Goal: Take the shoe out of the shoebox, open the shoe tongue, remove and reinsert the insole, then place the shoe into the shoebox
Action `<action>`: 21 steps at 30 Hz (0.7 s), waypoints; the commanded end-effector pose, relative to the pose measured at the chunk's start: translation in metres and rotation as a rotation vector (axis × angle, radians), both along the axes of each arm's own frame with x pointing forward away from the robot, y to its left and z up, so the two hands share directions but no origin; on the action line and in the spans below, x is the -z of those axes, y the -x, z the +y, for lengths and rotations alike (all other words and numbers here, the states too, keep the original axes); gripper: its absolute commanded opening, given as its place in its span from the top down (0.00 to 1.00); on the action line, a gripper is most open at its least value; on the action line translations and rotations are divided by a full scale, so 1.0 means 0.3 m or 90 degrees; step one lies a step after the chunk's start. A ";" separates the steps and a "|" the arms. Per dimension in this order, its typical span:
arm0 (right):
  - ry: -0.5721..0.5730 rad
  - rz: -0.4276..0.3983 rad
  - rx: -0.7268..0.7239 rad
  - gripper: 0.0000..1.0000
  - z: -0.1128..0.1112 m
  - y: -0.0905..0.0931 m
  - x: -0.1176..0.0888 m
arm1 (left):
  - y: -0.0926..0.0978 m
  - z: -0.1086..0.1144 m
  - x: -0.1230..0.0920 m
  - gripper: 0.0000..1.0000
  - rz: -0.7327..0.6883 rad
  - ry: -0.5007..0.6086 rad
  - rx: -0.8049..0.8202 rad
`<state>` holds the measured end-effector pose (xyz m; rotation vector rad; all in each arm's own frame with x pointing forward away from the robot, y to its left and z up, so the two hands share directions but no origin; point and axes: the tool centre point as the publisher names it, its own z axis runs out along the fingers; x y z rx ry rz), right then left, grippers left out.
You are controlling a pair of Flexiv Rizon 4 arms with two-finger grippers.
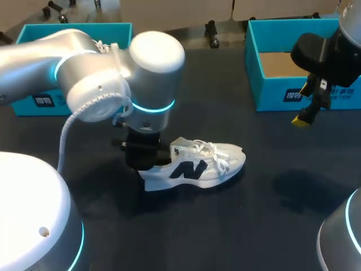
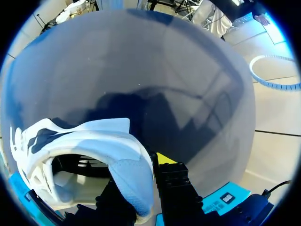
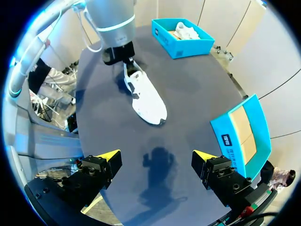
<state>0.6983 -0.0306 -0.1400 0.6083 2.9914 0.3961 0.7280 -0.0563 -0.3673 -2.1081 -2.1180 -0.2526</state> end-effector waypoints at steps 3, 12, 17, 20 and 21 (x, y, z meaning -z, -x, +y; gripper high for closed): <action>0.002 0.003 0.000 0.00 0.005 -0.006 0.000 | 0.013 -0.026 0.050 1.00 -0.015 -0.021 0.008; 0.002 0.003 0.000 0.00 0.005 -0.006 0.000 | 0.012 -0.021 0.073 0.85 -0.004 -0.029 0.004; 0.002 0.003 0.000 0.00 0.005 -0.006 0.000 | 0.016 -0.017 0.067 0.50 -0.003 -0.028 0.006; 0.002 0.003 0.000 0.00 0.005 -0.006 0.000 | 0.018 -0.014 0.049 0.46 -0.001 -0.017 0.007; 0.002 0.003 0.000 0.00 0.005 -0.006 0.000 | 0.018 -0.013 0.041 0.44 0.005 -0.012 0.007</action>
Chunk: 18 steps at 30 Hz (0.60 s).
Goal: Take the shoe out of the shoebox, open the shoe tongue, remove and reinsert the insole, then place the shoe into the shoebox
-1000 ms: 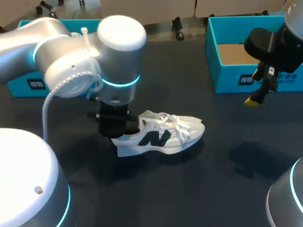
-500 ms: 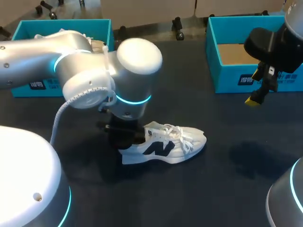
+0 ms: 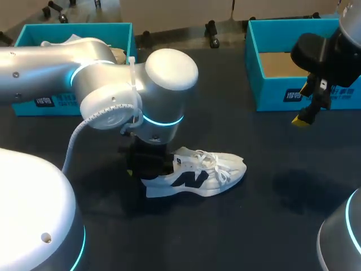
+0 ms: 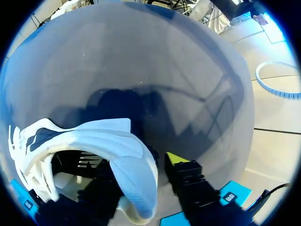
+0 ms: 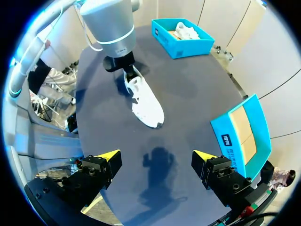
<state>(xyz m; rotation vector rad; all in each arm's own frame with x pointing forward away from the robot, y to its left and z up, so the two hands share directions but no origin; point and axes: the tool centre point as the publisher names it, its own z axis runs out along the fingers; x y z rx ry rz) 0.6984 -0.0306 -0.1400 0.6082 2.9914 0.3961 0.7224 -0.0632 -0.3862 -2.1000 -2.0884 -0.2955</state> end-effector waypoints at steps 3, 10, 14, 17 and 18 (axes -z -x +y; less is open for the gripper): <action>0.002 0.003 0.000 0.00 0.005 -0.005 0.000 | -0.001 0.010 -0.046 0.37 0.018 0.035 -0.014; 0.002 0.003 0.000 0.00 0.005 -0.005 0.000 | 0.012 0.012 -0.102 0.20 0.030 0.079 -0.043; 0.002 0.003 0.000 0.00 0.005 -0.005 0.000 | 0.013 0.008 -0.146 0.12 0.035 0.112 -0.064; 0.002 0.003 0.000 0.00 0.005 -0.005 0.000 | 0.020 0.009 -0.191 0.10 0.043 0.147 -0.084; 0.002 0.003 0.000 0.00 0.005 -0.005 0.000 | 0.023 0.009 -0.206 0.07 0.042 0.157 -0.091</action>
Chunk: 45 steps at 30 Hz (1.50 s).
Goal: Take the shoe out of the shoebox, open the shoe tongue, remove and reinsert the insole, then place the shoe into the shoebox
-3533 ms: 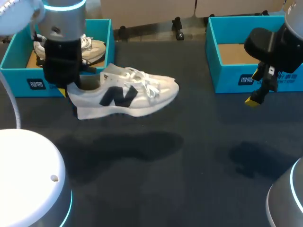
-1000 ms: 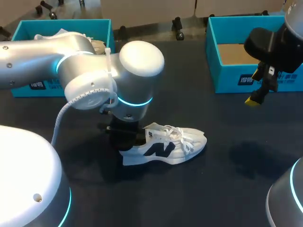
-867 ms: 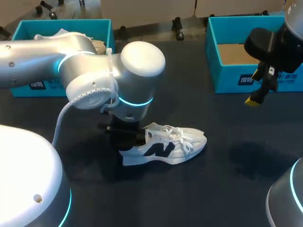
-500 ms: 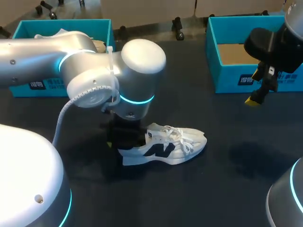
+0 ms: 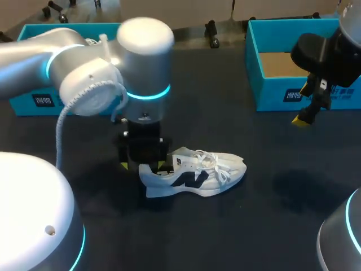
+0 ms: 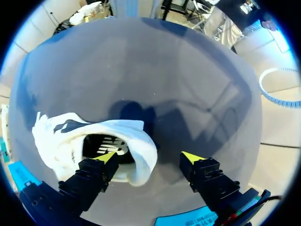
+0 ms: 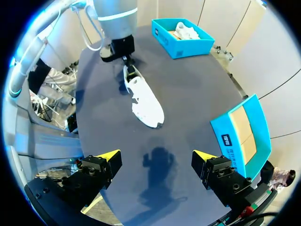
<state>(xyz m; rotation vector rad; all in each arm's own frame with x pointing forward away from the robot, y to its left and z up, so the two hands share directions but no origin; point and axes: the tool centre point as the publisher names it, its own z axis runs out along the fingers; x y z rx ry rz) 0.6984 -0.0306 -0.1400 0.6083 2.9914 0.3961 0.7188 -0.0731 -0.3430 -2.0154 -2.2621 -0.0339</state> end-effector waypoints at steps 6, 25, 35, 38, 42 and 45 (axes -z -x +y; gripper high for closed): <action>0.002 0.002 0.000 0.00 0.005 -0.005 0.000 | 0.021 0.055 -0.132 0.00 0.008 0.102 -0.054; 0.002 0.002 0.000 0.00 0.005 -0.005 0.000 | -0.025 0.255 -0.204 0.00 0.050 0.259 -0.265; 0.002 0.002 0.000 0.00 0.005 -0.005 0.000 | -0.038 0.359 -0.168 0.00 0.069 0.266 -0.316; 0.002 0.002 0.000 0.00 0.005 -0.005 0.000 | -0.051 0.414 -0.154 0.00 0.083 0.275 -0.346; 0.002 0.002 0.000 0.00 0.005 -0.005 0.000 | -0.073 0.492 -0.119 0.00 0.111 0.285 -0.392; 0.002 0.002 0.000 0.00 0.005 -0.005 0.000 | -0.083 0.529 -0.090 0.00 0.124 0.280 -0.407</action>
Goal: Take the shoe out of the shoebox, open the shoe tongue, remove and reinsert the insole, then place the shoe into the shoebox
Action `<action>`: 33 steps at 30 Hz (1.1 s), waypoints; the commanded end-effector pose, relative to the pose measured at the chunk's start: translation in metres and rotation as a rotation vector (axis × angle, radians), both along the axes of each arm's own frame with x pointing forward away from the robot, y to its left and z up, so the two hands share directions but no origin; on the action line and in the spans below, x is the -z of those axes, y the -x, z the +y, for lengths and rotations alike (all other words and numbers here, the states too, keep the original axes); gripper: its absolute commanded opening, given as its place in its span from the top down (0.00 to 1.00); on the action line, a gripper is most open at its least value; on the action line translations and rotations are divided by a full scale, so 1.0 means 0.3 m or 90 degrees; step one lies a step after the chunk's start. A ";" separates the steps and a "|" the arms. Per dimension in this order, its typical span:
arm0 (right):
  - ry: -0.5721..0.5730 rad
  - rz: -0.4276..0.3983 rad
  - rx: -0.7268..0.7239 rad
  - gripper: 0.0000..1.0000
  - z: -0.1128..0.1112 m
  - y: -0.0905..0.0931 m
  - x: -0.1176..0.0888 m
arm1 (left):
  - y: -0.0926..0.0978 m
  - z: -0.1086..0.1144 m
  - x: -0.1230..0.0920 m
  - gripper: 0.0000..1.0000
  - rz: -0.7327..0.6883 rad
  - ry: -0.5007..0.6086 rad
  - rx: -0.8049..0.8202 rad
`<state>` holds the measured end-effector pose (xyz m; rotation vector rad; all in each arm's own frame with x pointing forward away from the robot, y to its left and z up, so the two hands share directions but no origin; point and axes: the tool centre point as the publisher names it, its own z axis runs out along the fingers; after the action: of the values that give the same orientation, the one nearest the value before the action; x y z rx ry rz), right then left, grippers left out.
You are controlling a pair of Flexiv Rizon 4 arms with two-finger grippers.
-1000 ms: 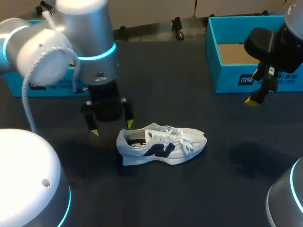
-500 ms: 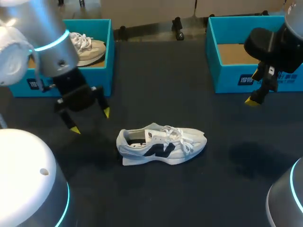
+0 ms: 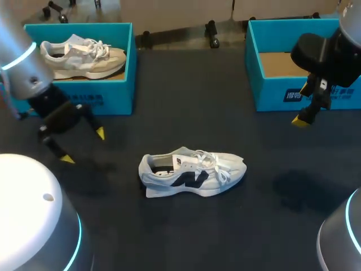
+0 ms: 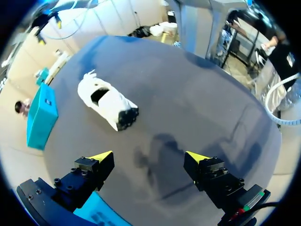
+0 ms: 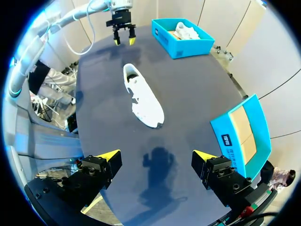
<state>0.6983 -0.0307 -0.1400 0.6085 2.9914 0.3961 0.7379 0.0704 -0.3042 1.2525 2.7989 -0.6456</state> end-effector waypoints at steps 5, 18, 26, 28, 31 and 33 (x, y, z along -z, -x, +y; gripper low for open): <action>0.002 0.002 0.000 0.00 0.005 -0.006 0.000 | -0.007 0.107 0.064 0.00 0.010 0.010 0.025; 0.002 0.002 0.000 0.00 0.005 -0.006 0.000 | -0.007 0.107 0.064 0.00 0.010 0.010 0.025; 0.002 0.002 0.000 0.00 0.005 -0.006 0.000 | -0.007 0.107 0.064 0.00 0.010 0.010 0.025; 0.002 0.002 0.000 0.00 0.005 -0.006 0.000 | -0.007 0.107 0.064 0.00 0.010 0.010 0.025; 0.002 0.002 0.000 0.00 0.005 -0.006 0.000 | 0.008 0.100 0.060 0.00 0.017 0.021 -0.021; 0.002 0.002 0.000 0.00 0.005 -0.006 0.000 | 0.016 0.092 0.059 0.00 0.040 0.038 -0.061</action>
<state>0.6984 -0.0306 -0.1400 0.6083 2.9915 0.3962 0.7400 0.0982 -0.3198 1.1728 2.8321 -0.7233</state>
